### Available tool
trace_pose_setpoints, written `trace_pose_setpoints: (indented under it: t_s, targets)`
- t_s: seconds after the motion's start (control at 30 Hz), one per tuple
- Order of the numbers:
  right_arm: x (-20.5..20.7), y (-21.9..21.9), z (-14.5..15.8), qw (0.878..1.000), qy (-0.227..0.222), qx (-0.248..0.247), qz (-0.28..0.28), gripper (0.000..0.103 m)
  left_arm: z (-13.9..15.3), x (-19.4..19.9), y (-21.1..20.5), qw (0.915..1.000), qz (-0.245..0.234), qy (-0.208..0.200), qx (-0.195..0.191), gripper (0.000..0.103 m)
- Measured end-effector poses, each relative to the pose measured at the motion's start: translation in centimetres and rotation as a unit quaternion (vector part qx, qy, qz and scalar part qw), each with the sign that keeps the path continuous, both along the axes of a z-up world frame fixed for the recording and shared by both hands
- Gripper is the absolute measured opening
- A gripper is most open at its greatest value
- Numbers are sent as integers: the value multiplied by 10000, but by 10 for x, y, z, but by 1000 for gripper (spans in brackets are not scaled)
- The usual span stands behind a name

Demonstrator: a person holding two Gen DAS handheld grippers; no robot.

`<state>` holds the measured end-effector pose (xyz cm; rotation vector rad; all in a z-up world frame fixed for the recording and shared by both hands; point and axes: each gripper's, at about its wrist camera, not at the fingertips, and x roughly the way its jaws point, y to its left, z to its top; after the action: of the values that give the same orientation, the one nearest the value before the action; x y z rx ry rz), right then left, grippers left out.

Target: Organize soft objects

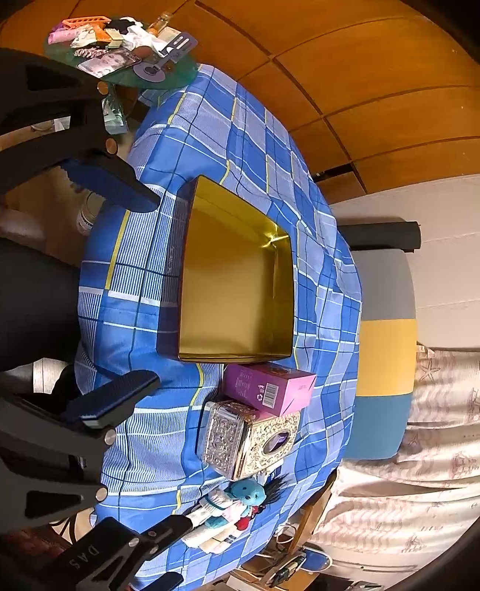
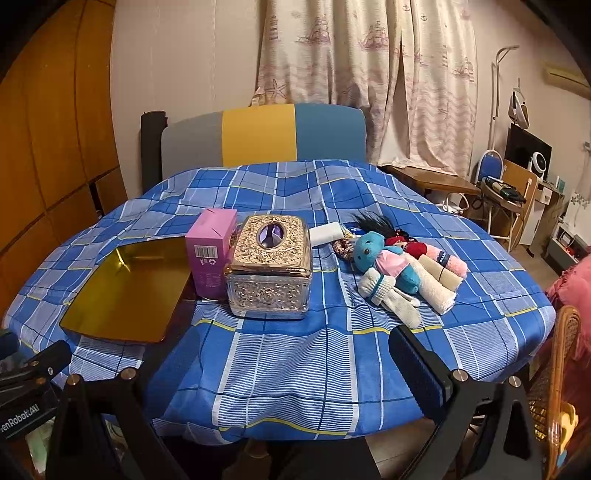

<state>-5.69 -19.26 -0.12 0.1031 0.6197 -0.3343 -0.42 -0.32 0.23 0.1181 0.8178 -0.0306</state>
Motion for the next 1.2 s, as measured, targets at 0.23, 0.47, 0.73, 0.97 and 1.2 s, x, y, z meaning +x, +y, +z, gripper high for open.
trace_pose_setpoints:
  t_s: [0.23, 0.47, 0.73, 0.97, 1.2]
  targets:
    - [0, 1, -1, 10000, 0, -12, -10, 103, -1, 0, 1, 10000, 26, 4, -23, 89]
    - [-1, 1, -1, 10000, -3, -10, 0, 103, -2, 0, 1, 10000, 16, 24, -10, 89]
    - [1, 2, -1, 10000, 52, -2, -7, 103, -2, 1, 1, 10000, 19, 39, -19, 89]
    - [1, 1, -1, 10000, 34, -12, -14, 103, -2, 1, 0, 10000, 17, 33, -13, 89]
    - [1, 0, 0, 10000, 29, -20, -14, 103, -2, 1, -1, 10000, 11, 37, -24, 89]
